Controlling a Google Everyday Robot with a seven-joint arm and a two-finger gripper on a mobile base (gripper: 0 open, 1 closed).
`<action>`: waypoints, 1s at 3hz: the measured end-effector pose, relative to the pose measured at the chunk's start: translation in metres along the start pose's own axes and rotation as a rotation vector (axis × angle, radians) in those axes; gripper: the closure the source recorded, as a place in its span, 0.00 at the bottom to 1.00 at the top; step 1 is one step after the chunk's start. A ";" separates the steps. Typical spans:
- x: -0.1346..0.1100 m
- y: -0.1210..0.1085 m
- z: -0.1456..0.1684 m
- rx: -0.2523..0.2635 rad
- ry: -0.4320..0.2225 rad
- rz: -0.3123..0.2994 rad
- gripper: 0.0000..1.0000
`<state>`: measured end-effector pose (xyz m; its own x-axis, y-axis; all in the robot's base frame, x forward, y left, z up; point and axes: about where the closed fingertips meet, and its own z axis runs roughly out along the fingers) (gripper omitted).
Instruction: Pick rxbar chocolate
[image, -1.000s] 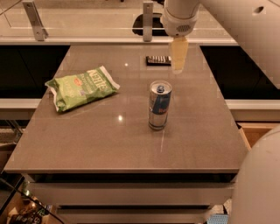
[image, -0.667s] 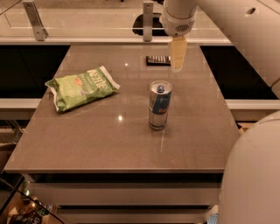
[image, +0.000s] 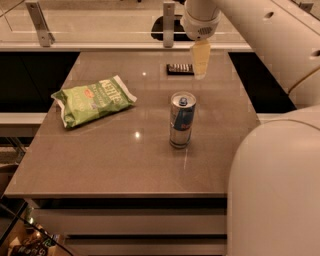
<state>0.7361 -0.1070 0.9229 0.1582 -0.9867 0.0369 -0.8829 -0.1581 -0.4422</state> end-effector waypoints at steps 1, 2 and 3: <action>0.000 -0.007 0.013 -0.013 -0.008 -0.003 0.00; 0.002 -0.018 0.038 -0.045 -0.018 -0.004 0.00; 0.002 -0.018 0.038 -0.045 -0.018 -0.004 0.00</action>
Offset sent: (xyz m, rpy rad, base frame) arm 0.0378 0.0001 -0.0241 0.0114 0.0608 0.0092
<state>0.7690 -0.1046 0.8965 0.1691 -0.9853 0.0222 -0.9012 -0.1637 -0.4012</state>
